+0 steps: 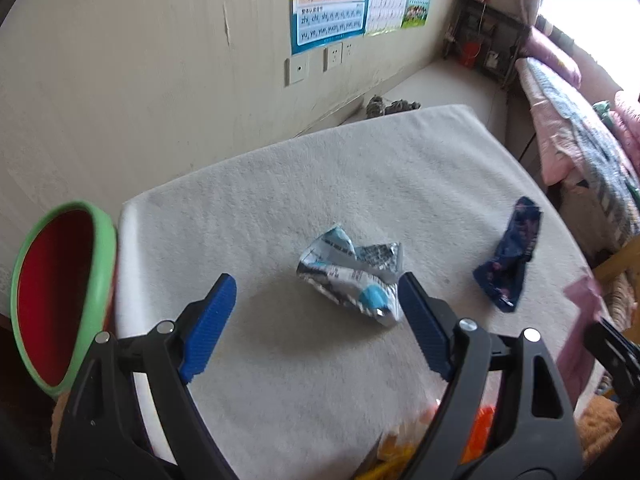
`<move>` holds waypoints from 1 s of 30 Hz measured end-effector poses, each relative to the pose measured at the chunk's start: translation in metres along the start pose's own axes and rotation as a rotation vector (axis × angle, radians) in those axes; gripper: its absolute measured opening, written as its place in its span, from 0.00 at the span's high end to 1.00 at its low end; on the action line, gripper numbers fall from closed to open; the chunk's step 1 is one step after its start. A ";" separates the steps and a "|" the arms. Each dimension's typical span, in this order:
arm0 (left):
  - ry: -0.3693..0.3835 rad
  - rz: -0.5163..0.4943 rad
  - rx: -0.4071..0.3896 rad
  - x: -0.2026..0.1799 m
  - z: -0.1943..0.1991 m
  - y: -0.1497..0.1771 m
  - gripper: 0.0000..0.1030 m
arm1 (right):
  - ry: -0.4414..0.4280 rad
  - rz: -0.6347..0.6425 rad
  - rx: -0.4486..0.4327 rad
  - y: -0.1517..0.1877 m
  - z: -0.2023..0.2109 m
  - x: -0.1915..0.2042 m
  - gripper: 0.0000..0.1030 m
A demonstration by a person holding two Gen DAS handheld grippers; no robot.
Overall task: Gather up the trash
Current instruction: 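Grasp the crumpled silver wrapper with the left tool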
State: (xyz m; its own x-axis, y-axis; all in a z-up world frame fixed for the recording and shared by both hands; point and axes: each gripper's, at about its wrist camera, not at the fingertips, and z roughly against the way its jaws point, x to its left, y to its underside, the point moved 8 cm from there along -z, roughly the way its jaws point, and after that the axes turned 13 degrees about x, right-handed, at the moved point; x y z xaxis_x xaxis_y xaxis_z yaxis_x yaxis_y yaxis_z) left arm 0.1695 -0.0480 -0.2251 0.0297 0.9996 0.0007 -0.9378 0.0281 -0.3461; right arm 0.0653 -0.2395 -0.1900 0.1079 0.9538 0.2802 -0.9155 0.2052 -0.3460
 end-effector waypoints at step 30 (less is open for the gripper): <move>0.032 -0.087 0.050 -0.001 0.001 0.017 0.85 | 0.073 0.001 0.167 0.022 -0.056 -0.001 0.39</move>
State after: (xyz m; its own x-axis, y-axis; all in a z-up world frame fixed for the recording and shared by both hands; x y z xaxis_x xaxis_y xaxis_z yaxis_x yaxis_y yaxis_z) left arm 0.1528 -0.0484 -0.2305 0.1217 0.9926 -0.0017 -0.9474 0.1157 -0.2985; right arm 0.0668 -0.2236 -0.2476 0.1296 0.9686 0.2123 -0.9666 0.1712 -0.1908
